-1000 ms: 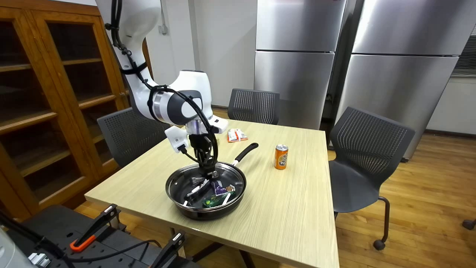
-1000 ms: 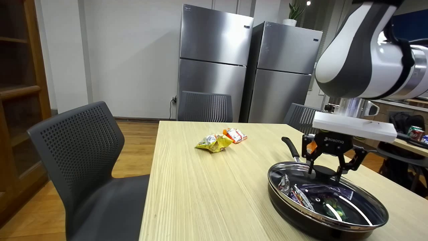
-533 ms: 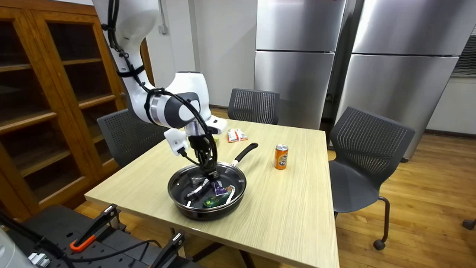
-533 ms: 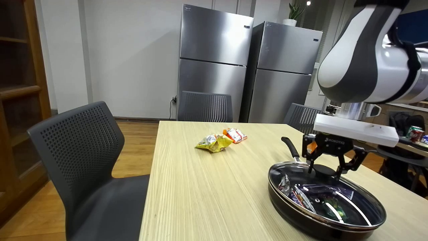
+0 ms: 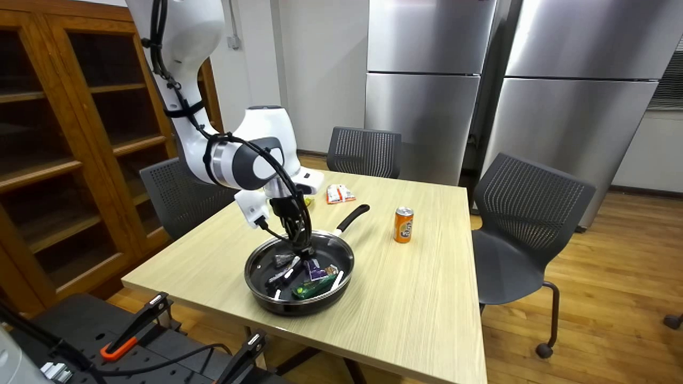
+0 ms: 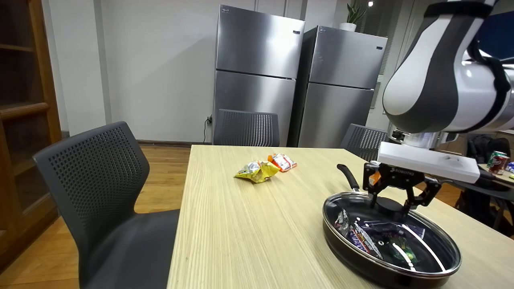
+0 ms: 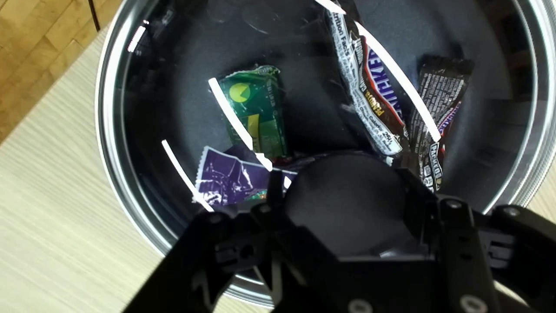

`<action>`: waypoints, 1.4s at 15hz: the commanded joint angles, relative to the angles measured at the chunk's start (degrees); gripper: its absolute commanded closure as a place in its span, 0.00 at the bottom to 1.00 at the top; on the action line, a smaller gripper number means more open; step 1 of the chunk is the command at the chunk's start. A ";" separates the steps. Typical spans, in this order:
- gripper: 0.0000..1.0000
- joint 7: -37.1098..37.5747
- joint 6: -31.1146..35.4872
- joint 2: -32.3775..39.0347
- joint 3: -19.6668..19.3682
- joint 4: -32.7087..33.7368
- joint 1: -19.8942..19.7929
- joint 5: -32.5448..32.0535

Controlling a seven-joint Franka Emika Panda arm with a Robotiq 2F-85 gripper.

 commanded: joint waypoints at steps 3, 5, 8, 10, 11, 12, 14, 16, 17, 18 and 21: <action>0.56 0.31 1.34 -0.12 -1.60 -0.83 1.81 0.43; 0.10 0.17 1.28 -0.36 -1.56 -0.98 1.70 0.46; 0.00 -0.10 1.18 -1.00 -1.46 -1.37 1.35 0.53; 0.00 -0.50 1.31 -1.77 -1.06 -1.77 0.90 0.55; 0.00 -0.58 1.43 -2.09 -1.02 -1.96 0.88 0.55; 0.00 -0.58 1.58 -2.64 -1.16 -2.37 1.11 0.53; 0.00 -0.83 1.67 -3.80 -0.98 -2.92 0.81 0.59; 0.00 -0.91 1.92 -5.25 -1.21 -3.63 0.76 0.57; 0.00 -0.86 2.01 -5.88 -1.41 -3.88 0.80 0.56; 0.00 -0.87 2.01 -6.75 -1.55 -4.19 0.63 0.60; 0.00 -1.03 1.99 -9.30 -1.88 -5.14 -0.07 0.63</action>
